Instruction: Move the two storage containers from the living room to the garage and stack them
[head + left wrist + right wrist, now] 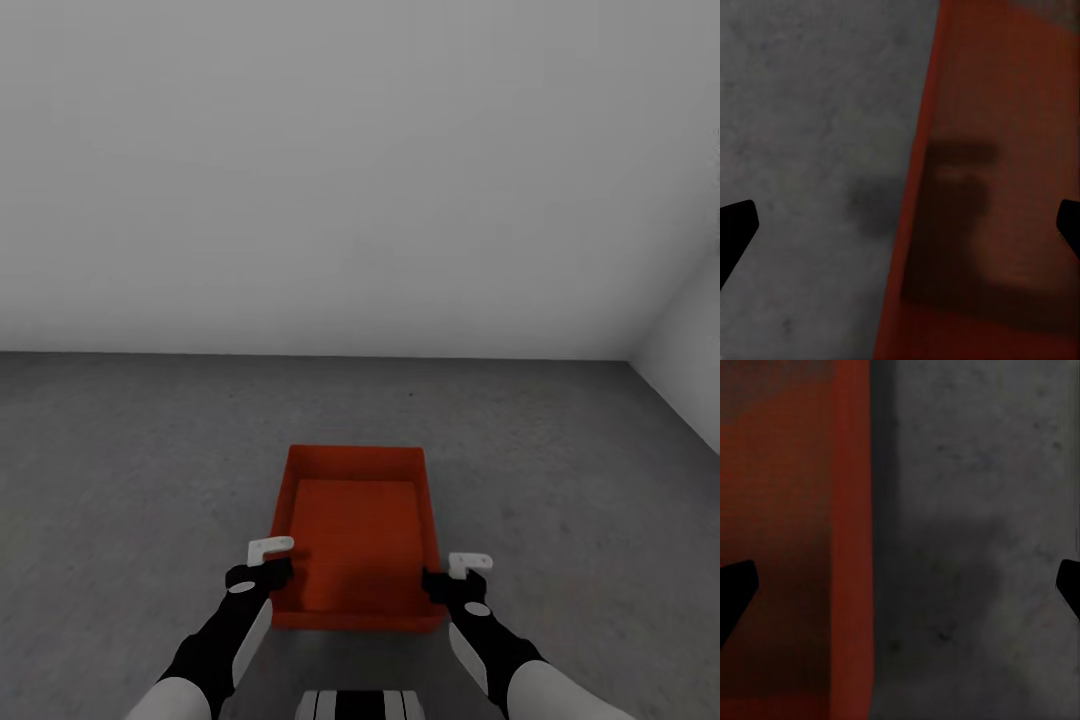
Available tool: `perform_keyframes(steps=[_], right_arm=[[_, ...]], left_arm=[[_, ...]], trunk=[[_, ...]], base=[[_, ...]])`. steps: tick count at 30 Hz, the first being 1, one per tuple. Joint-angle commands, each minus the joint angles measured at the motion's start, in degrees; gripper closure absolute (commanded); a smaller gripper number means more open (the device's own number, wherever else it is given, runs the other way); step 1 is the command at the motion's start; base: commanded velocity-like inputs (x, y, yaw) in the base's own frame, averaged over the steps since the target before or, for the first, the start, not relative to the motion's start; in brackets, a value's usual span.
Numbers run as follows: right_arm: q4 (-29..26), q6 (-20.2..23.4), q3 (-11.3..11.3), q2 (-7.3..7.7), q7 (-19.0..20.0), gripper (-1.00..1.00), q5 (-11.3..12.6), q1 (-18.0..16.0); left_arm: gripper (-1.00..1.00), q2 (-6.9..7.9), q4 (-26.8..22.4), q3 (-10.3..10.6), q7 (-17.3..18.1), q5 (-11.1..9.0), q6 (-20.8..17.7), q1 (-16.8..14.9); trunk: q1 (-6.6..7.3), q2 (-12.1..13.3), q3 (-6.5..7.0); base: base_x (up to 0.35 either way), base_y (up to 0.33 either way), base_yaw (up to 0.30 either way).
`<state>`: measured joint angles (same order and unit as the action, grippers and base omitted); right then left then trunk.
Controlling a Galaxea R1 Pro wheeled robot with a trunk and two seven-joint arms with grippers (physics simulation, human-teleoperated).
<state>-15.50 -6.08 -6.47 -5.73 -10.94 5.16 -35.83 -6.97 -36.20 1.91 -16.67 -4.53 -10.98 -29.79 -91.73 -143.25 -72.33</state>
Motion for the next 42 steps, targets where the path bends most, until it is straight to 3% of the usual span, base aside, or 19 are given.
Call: perform_keyframes(steps=[1,26,36,40,42], right_arm=[[0.0,-0.2,-0.5,0.02,-0.3,-1.00,0.6,0.0],[-0.2,-0.3,-0.5,0.19,-0.3,-1.00,0.5,0.0],[-5.1,0.9,-0.6,0.36,-0.2,-1.00,0.4,-0.4],[-7.5,4.1,-0.5,0.42,-0.3,-1.00,0.4,-0.4],[-10.7,8.8,-0.5,1.70,-0.2,-1.00,0.6,-0.4]], left_arm=[[-1.00,0.02,-0.1,0.2,-0.4,-0.5,-0.3,0.0],[-1.00,0.11,-0.1,0.1,-0.4,-0.5,-0.3,0.0],[-1.00,0.18,-0.2,0.0,-0.4,-0.5,-0.4,0.0],[-1.00,0.20,-0.2,0.0,-0.4,-0.5,-0.4,0.0],[-1.00,0.22,-0.2,0.0,-0.4,-0.5,-0.4,0.0]], trunk=[[0.03,0.0,0.19],[5.33,9.6,4.72],[7.52,13.6,6.51],[8.40,15.2,7.23],[8.84,16.0,7.59]], base=[[0.000,0.000,0.000],[0.000,0.000,0.000],[0.000,0.000,0.000],[0.000,0.000,0.000],[0.000,0.000,0.000]])
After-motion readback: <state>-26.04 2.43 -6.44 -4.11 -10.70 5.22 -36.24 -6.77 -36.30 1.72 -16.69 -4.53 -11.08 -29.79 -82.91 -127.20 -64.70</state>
